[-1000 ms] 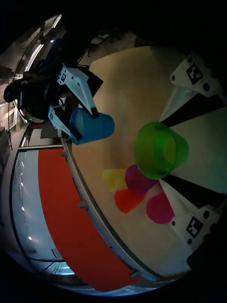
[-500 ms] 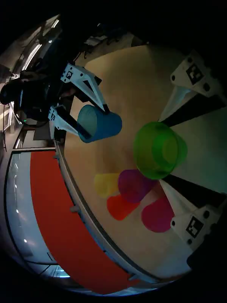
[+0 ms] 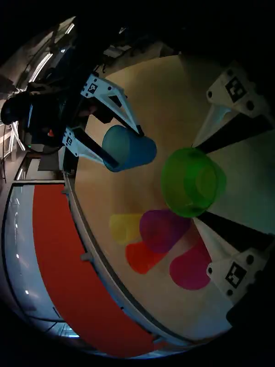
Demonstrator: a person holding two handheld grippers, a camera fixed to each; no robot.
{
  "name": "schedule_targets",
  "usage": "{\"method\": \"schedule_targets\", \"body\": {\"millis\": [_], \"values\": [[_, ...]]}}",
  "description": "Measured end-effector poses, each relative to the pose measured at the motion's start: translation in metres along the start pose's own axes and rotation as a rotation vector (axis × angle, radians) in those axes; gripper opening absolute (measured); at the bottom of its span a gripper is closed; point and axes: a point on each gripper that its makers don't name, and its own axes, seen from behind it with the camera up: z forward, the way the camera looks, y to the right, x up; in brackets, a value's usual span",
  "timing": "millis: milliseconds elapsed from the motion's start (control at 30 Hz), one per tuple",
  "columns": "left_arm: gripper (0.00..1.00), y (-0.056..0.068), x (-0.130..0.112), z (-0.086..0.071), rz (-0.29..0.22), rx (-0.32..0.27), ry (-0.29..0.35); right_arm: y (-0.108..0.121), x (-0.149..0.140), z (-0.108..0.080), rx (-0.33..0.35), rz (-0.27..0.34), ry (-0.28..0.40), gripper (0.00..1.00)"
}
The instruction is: Pour water
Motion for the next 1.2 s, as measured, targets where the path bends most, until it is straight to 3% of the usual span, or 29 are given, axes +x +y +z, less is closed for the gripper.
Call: {"method": "schedule_targets", "body": {"millis": [800,1200], "values": [[0.84,0.005,-0.009,0.017,-0.028,-0.025,0.007,-0.003,-0.011,0.01,0.008,0.008,-0.023,0.92],[0.84,0.006,-0.014,0.017,-0.038,-0.028,0.004,-0.005,-0.015,0.015,0.007,0.006,-0.031,0.92]]}}
